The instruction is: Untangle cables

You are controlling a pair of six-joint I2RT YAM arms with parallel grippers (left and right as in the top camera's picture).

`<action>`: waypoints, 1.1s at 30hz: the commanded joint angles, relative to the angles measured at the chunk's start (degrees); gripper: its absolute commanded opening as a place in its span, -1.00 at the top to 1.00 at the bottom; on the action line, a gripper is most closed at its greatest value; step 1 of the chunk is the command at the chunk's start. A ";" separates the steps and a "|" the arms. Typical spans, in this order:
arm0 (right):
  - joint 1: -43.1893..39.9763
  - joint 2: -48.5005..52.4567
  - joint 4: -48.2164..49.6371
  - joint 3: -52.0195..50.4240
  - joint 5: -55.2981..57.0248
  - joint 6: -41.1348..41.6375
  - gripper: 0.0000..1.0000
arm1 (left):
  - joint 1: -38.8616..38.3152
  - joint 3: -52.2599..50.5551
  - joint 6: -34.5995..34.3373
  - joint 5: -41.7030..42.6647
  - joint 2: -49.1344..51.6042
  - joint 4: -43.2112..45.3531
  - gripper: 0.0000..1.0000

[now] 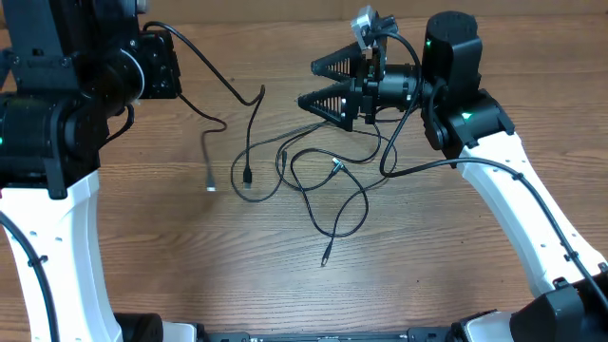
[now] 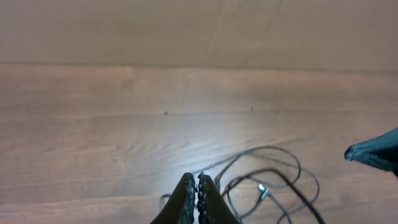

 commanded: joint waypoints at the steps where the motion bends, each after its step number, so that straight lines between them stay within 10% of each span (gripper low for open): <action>1: 2.73 -0.07 2.21 0.74 -4.63 -4.55 -0.91 | 0.24 0.46 1.46 2.82 0.68 -1.95 0.91; 15: 12.72 -0.04 -4.44 0.72 16.02 -12.44 -0.91 | -4.44 0.46 -7.91 8.13 2.16 -6.91 0.91; 29: 15.37 -0.04 -11.10 0.72 20.83 -15.19 -0.84 | -4.66 0.46 -48.39 8.15 2.16 -6.12 0.92; 33: 15.37 -0.04 -11.69 0.72 23.32 -15.17 0.32 | -4.63 0.46 -52.61 8.15 2.16 -6.54 0.92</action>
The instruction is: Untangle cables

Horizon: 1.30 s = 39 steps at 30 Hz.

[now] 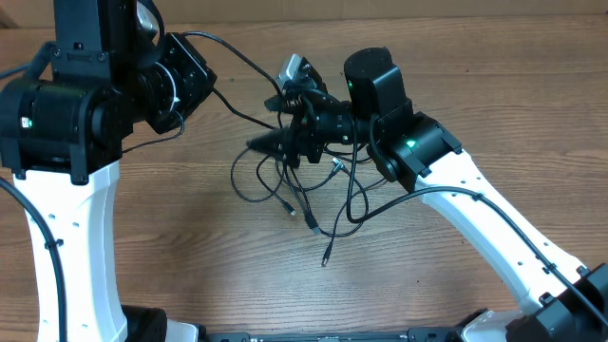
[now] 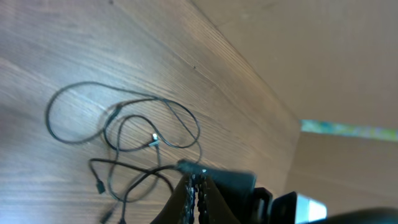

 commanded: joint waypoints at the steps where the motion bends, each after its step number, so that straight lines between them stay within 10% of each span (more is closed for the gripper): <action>1: 0.28 -0.04 -0.52 0.70 2.51 -0.20 0.64 | -0.22 0.46 -7.26 1.01 0.28 0.13 0.92; 9: 0.20 -0.04 -1.36 0.70 2.56 -0.13 0.92 | -0.22 0.46 -7.21 1.01 0.28 0.07 0.69; 12: -0.17 -0.04 -1.60 0.70 7.26 3.89 0.92 | -0.22 0.46 -6.58 1.18 0.28 -1.92 -0.56; 14: -0.87 -0.04 -2.23 0.70 11.61 6.99 0.92 | -0.20 0.46 -3.72 1.86 0.28 -2.38 -1.00; 23: -12.90 -0.07 -5.31 0.72 16.90 12.37 0.93 | -0.15 0.46 7.69 3.69 0.28 -2.21 -0.99; 39: -52.15 -0.04 -11.93 1.90 28.59 19.78 0.92 | -0.17 0.46 8.04 -3.76 0.28 -4.39 -0.99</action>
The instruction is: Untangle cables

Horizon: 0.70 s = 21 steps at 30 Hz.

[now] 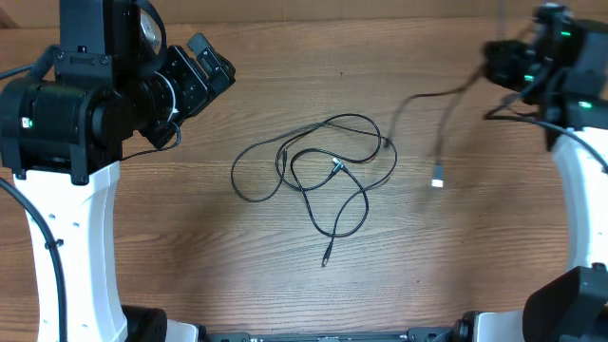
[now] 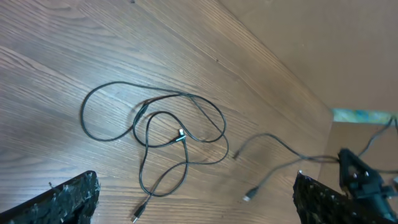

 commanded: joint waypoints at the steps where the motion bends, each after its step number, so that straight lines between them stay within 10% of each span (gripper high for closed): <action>1: -6.97 -0.04 -2.23 1.77 8.85 0.44 0.93 | -0.09 0.46 1.49 -1.38 0.28 0.02 -0.99; 18: -31.74 -0.04 -4.61 1.31 17.27 0.52 0.92 | -0.09 0.46 1.51 -1.36 0.28 -0.20 -0.99; 21: -32.70 -0.04 -4.50 1.31 17.29 0.59 0.25 | -0.07 0.46 1.49 -1.38 0.28 -0.42 -0.99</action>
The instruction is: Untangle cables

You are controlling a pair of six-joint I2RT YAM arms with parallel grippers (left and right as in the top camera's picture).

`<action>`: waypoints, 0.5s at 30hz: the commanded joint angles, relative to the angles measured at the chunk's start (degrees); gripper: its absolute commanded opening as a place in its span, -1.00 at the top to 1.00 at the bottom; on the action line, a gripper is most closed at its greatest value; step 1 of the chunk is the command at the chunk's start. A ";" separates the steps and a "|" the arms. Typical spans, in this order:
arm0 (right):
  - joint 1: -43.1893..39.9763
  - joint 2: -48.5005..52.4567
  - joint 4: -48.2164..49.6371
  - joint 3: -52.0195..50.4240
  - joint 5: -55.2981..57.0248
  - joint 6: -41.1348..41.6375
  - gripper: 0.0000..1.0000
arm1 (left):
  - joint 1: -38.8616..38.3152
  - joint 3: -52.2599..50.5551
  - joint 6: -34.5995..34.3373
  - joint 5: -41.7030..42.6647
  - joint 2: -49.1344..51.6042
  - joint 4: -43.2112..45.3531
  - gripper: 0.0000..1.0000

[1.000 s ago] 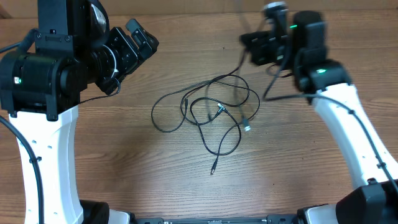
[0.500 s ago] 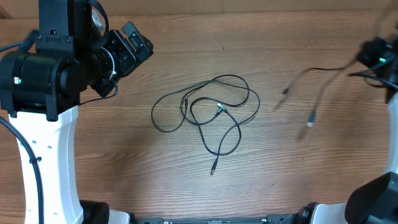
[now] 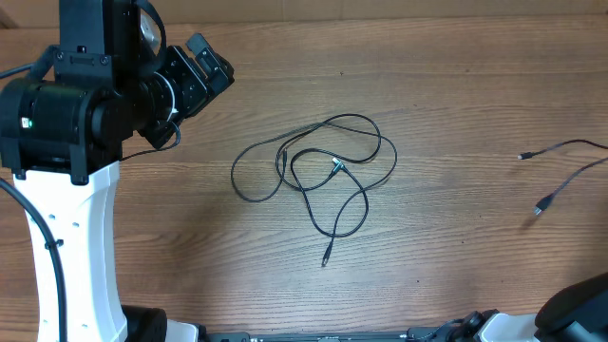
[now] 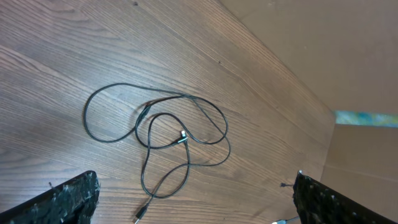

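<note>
A thin black cable [image 3: 334, 165] lies in loose overlapping loops at the middle of the wooden table, its plug end [image 3: 325, 258] pointing to the front. The left wrist view shows the same loops [image 4: 182, 138] well below the camera. A second dark cable [image 3: 539, 204] lies apart at the right edge, both ends on the table, the rest running out of view. My left gripper [image 3: 211, 65] hangs high at the upper left, open wide [image 4: 196, 194], with nothing between its fingers. My right gripper is out of view.
The table [image 3: 456, 275] is bare wood around the two cables. A brown cardboard wall [image 4: 311, 37] stands past its far edge. The left arm's white link [image 3: 71, 237] rises along the left side. Part of the right arm's base [image 3: 575, 313] shows at the bottom right corner.
My right gripper, then at the upper right holding the second cable up, has left the overhead view. That cable now lies farther right on the table. The left arm and looped cable are unchanged.
First my left gripper was shut at the upper left with a cable in it, the right gripper open beside the tangle. Then both met over the tangle. Later the left stood open and the right held one cable away at the upper right; now the two cables lie apart.
</note>
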 commanded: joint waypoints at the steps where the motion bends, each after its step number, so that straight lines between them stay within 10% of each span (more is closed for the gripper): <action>1: -0.70 -0.04 0.26 1.27 0.15 0.37 0.00 | -0.09 0.46 1.51 -0.76 0.28 -0.35 -0.99; 6: -0.83 -0.04 0.09 1.27 0.15 0.39 -0.54 | -0.07 0.46 1.49 -0.76 0.28 -0.35 -0.99; 15: -0.74 -0.04 -0.76 1.27 -12.26 -0.13 -0.74 | -0.09 0.46 1.51 -1.31 0.28 -0.35 -0.99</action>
